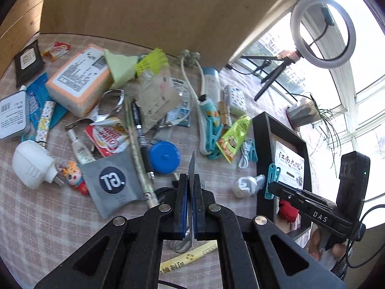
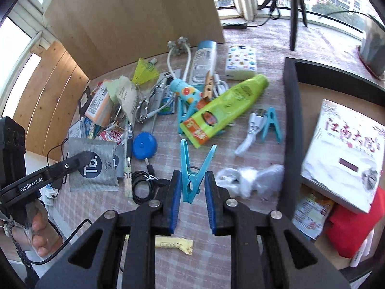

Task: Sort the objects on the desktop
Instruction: 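Carry the grey packet into the tray and release while the right gripper releases the blue clothespin there, then move both grippers back toward the black cable in the pile, then grasp the coiled black cable with the left gripper while the right gripper grips its plug, then carry the black cable over the tray with both grippers, then lower the black cable into the tray and open both grippers, then move both grippers back over the pile of items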

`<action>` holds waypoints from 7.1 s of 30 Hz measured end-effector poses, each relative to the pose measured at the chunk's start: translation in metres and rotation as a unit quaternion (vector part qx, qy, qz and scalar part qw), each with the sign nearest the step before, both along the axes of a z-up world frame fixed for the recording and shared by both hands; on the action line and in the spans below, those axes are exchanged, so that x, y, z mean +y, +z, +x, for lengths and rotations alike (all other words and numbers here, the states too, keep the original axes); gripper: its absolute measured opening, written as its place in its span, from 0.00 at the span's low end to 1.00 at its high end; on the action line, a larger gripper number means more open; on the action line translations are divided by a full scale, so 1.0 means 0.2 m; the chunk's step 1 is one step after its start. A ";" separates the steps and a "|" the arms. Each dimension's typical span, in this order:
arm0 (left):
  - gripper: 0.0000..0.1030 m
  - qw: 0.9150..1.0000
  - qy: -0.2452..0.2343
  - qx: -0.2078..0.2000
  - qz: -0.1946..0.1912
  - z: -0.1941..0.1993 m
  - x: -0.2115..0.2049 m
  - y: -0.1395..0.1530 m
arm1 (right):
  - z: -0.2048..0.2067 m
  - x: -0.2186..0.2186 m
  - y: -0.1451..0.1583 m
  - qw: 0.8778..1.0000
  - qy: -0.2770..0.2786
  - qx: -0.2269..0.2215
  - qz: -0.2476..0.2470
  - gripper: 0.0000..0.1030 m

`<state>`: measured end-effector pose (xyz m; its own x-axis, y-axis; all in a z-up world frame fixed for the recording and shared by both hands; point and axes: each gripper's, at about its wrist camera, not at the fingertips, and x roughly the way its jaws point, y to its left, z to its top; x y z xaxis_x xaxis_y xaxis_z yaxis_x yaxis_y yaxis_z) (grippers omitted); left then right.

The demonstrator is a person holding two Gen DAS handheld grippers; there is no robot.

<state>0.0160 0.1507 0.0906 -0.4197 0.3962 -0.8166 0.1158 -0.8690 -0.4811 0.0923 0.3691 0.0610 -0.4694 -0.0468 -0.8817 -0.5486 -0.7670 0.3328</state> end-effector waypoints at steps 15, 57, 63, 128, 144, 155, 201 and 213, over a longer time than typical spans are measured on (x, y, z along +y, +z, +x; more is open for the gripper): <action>0.02 0.973 -0.230 0.015 0.010 -0.05 1.12 0.10 | 0.93 0.54 0.09 0.973 -0.226 -0.016 0.043 0.19; 0.36 0.995 -0.084 -0.020 -0.041 -0.01 0.44 -0.06 | 0.36 0.22 0.15 0.997 -0.063 -0.002 0.034 0.38; 0.36 0.998 -0.030 -0.048 -0.012 -0.01 0.18 -0.18 | 0.06 -0.01 0.07 0.999 0.032 -0.010 0.011 0.38; 0.20 0.991 -0.091 -0.081 0.050 -0.23 0.52 -0.20 | -0.07 -0.17 -0.10 0.994 0.100 -0.010 0.040 0.11; 0.20 0.960 -0.272 -0.050 0.050 -0.11 1.29 0.03 | 0.61 0.05 0.11 0.997 -0.037 -0.008 0.061 0.11; 0.20 0.954 -0.296 -0.039 0.023 -0.05 1.38 0.08 | 0.91 0.18 0.16 0.989 -0.130 -0.015 0.071 0.23; 0.42 0.984 0.139 -0.108 -0.017 0.21 -0.37 -0.40 | -0.81 -0.35 -0.23 0.987 0.153 -0.046 0.008 0.55; 0.33 0.988 0.125 -0.095 0.008 0.16 -0.31 -0.40 | -0.97 -0.38 -0.36 0.986 0.143 -0.085 0.014 0.55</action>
<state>0.0486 0.0889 0.0111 -0.3455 0.3131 -0.8846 0.4148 -0.7946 -0.4433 -0.1015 0.2932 -0.0119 -0.2853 -0.1309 -0.9494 -0.3550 -0.9057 0.2316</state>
